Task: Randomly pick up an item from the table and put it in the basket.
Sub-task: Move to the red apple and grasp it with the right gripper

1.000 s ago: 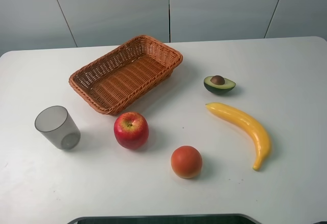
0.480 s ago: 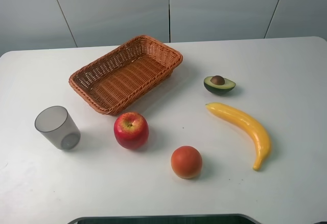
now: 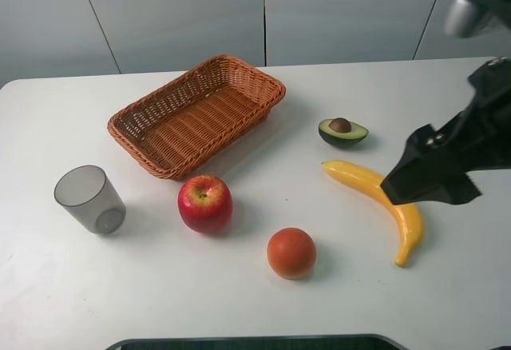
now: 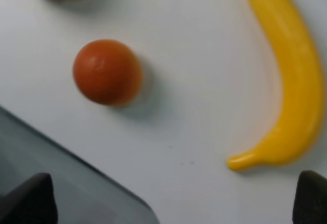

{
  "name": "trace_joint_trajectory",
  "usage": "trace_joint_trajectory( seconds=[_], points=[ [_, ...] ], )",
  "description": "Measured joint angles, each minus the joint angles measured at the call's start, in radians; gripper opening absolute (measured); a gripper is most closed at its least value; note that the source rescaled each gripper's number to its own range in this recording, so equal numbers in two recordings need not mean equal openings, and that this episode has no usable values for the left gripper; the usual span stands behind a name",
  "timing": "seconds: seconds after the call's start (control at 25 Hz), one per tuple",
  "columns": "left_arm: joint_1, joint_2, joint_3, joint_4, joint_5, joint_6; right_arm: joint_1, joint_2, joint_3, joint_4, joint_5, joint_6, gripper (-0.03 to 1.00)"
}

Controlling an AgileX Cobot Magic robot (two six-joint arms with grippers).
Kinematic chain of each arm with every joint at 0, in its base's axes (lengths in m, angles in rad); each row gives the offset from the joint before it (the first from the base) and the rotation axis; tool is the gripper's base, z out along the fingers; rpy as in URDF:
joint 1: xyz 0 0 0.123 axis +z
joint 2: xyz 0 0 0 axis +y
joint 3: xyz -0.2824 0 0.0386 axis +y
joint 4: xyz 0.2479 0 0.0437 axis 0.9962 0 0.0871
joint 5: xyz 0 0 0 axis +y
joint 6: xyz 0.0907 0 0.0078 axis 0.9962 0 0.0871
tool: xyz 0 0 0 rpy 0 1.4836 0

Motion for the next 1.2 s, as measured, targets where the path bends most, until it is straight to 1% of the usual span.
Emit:
trace_joint_trajectory(
  seconds=[0.28, 0.4, 0.56, 0.72, 0.84, 1.08, 1.2],
  points=[
    [0.000, 0.000, 0.000, 0.000, 0.000, 0.000, 0.204, 0.278, -0.129, 0.004, -0.099, -0.014, 1.00],
    [0.000, 0.000, 0.000, 0.000, 0.000, 0.000, 0.269, 0.379, -0.202, 0.000, -0.147, -0.018, 1.00],
    [0.000, 0.000, 0.000, 0.000, 0.000, 0.000, 0.328, 0.522, -0.316, 0.000, -0.178, -0.018, 1.00],
    [0.000, 0.000, 0.000, 0.000, 0.000, 0.000, 0.365, 0.651, -0.414, 0.000, -0.193, -0.011, 1.00],
    [0.000, 0.000, 0.000, 0.000, 0.000, 0.000, 0.378, 0.721, -0.451, 0.000, -0.229, 0.015, 1.00],
    [0.000, 0.000, 0.000, 0.000, 0.000, 0.000, 0.382, 0.781, -0.455, -0.004, -0.309, 0.110, 1.00],
    [0.000, 0.000, 0.000, 0.000, 0.000, 0.000, 0.386, 0.803, -0.457, -0.034, -0.362, 0.201, 1.00]
  ],
)
